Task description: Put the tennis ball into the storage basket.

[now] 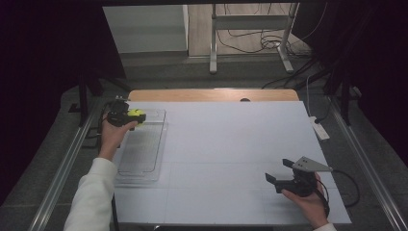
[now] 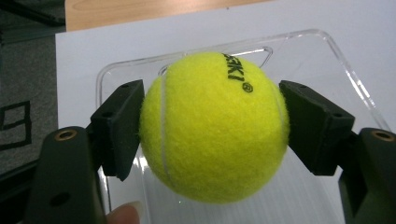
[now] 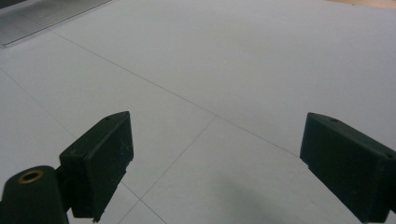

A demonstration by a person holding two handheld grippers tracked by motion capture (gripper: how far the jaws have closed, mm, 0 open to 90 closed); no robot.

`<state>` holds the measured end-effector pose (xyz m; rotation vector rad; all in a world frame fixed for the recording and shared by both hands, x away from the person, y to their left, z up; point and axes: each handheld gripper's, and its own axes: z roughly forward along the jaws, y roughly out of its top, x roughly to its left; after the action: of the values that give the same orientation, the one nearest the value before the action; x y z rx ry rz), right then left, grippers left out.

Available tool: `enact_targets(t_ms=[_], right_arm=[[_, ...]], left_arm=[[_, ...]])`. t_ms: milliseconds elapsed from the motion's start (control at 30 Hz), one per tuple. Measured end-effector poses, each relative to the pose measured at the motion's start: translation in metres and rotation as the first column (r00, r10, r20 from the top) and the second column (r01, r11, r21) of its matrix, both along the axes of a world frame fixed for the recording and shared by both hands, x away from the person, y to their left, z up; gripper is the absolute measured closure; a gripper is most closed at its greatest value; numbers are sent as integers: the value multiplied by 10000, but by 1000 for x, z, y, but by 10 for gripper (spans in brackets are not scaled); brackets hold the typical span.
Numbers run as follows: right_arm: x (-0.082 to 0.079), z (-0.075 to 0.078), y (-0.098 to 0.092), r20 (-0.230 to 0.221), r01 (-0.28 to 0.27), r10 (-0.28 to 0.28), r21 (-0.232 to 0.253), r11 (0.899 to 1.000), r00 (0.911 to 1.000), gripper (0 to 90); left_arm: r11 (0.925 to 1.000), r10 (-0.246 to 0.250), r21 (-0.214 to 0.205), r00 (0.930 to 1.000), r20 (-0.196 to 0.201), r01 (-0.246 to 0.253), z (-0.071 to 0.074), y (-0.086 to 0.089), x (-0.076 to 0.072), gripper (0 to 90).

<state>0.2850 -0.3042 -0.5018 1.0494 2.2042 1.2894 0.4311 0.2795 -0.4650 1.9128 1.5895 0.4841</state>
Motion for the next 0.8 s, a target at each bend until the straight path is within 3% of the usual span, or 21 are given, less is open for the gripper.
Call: enact_targets(t_ms=[467, 733, 800], right_arm=[[0, -1, 0, -8, -54, 54, 21, 10000, 10000, 103], [0, -1, 0, -30, -73, 73, 7, 10000, 10000, 103], [0, -1, 0, -34, -77, 77, -33, 10000, 10000, 103]], left_arm=[[9986, 55, 535, 9967, -811, -12, -16, -2, 8, 272], [9960, 84, 891, 9953, -964, 2, -20, -6, 10, 269], [9934, 73, 1142, 9948, -1020, 45, -22, -8, 11, 268]])
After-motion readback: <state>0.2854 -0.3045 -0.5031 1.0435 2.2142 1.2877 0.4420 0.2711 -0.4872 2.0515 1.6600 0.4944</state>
